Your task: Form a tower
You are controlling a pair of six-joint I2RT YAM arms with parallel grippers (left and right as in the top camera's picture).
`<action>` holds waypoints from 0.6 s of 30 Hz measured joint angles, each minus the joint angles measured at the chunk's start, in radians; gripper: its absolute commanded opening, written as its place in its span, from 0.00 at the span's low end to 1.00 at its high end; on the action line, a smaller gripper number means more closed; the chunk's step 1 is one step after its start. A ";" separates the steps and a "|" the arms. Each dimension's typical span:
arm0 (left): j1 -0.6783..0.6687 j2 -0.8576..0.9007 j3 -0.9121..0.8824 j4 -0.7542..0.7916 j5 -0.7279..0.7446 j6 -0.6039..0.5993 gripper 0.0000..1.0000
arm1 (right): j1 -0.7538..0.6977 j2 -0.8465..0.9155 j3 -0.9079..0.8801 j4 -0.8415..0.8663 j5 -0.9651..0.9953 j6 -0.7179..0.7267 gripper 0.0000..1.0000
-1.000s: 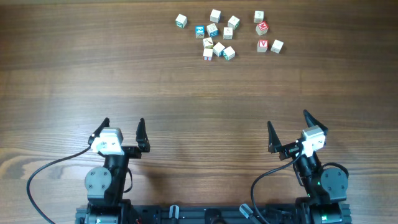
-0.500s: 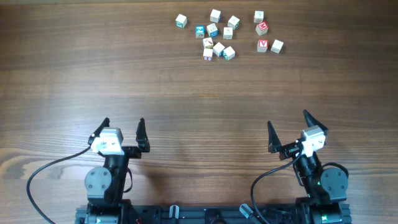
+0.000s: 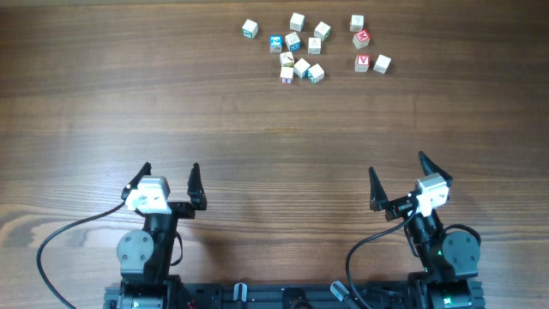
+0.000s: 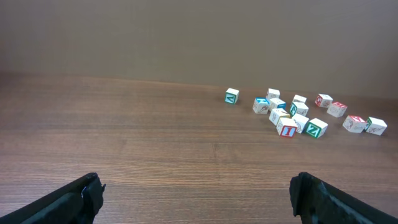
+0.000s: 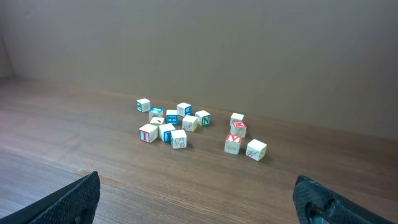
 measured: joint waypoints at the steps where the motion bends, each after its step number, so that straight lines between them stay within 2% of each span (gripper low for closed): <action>1: 0.000 0.000 0.000 0.000 0.000 0.000 1.00 | 0.000 0.000 0.000 0.000 0.000 0.000 1.00; 18: 0.000 0.000 0.000 0.004 0.016 0.000 1.00 | 0.000 0.000 0.000 0.000 0.000 0.000 0.99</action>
